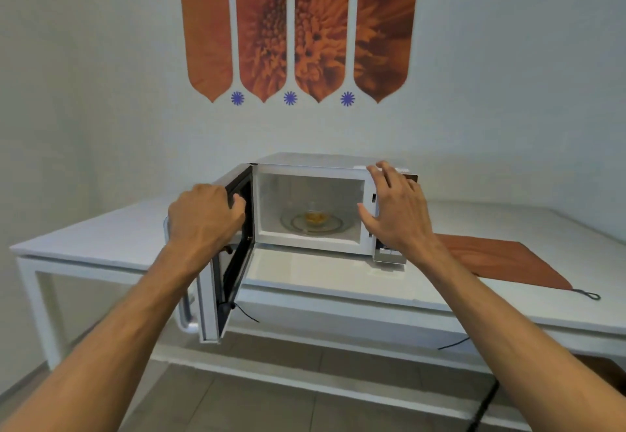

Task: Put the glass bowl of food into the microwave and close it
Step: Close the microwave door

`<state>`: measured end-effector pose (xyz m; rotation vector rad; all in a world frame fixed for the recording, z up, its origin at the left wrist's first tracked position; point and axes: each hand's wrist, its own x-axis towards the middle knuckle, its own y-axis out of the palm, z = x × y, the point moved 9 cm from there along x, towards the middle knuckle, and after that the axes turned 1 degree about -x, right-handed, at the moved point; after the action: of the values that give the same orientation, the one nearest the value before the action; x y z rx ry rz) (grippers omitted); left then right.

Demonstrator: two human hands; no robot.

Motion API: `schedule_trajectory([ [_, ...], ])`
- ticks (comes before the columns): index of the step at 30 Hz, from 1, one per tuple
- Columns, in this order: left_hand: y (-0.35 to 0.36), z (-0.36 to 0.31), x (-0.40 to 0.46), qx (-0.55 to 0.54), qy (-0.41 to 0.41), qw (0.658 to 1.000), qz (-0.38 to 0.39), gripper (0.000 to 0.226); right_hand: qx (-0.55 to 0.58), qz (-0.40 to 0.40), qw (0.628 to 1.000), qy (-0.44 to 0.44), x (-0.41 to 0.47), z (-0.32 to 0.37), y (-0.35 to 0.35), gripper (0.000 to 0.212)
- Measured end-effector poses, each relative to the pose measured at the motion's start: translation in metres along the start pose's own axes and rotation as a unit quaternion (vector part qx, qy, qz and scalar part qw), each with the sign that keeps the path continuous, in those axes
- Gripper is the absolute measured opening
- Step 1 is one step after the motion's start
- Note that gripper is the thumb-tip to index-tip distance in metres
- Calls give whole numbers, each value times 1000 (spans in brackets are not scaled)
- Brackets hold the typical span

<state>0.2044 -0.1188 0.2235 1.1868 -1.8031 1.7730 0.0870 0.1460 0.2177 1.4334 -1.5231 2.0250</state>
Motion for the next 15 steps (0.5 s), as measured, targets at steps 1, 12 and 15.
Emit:
schedule_trajectory([
  [1, 0, 0, 3, -14, 1, 1000, 6, 45, 1, 1, 1000, 0, -1, 3, 2, 68],
  [12, 20, -56, 19, -180, 186, 961, 98, 44, 223, 71, 971, -52, -3, 72, 7, 72],
  [15, 35, -74, 22, -223, 223, 942, 119, 35, 220, 117, 966, -68, -5, 92, 19, 84],
])
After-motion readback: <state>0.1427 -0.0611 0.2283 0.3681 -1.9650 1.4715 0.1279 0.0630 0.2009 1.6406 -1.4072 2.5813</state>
